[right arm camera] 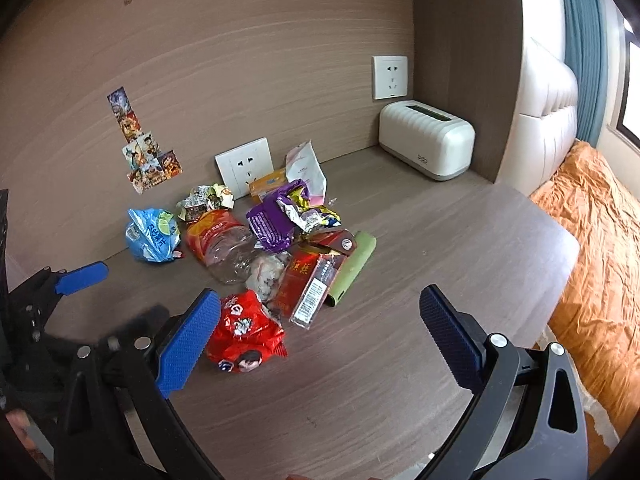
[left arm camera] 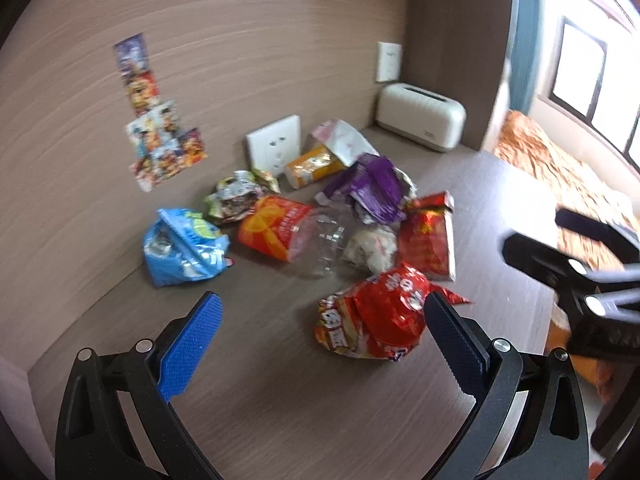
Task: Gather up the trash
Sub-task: 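Grasp the red chip bag with the left tool while the right tool grasps the red box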
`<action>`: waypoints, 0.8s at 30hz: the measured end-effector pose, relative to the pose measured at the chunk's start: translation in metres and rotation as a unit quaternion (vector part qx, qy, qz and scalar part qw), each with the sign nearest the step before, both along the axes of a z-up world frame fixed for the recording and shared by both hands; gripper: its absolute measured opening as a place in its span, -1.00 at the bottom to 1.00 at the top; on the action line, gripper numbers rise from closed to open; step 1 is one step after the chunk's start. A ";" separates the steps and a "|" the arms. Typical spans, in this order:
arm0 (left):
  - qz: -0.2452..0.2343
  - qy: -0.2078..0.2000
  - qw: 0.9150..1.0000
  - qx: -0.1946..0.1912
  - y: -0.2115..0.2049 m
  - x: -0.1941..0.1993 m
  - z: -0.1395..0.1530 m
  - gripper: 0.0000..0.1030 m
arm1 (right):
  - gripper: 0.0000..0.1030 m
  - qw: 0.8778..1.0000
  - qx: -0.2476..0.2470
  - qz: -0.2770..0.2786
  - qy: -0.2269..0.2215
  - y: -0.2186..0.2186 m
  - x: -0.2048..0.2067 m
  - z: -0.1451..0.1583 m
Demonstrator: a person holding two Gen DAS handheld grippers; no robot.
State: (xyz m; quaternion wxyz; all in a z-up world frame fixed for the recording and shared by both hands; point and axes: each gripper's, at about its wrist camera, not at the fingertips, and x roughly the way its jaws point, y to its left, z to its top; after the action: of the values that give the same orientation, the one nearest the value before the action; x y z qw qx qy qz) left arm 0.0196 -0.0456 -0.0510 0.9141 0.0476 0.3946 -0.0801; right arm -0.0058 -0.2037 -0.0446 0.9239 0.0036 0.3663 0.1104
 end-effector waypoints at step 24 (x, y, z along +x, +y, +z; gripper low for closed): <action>-0.111 0.036 0.993 0.015 -0.034 0.039 -0.074 0.48 | 0.01 0.991 0.051 -0.002 0.126 0.015 0.075 -0.064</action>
State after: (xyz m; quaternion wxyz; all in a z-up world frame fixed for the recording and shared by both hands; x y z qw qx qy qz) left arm 0.0588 -0.0794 -0.1250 0.8842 0.1020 0.4204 -0.1766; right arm 0.0692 -0.1885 -0.1082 0.8693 0.0657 0.4735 0.1259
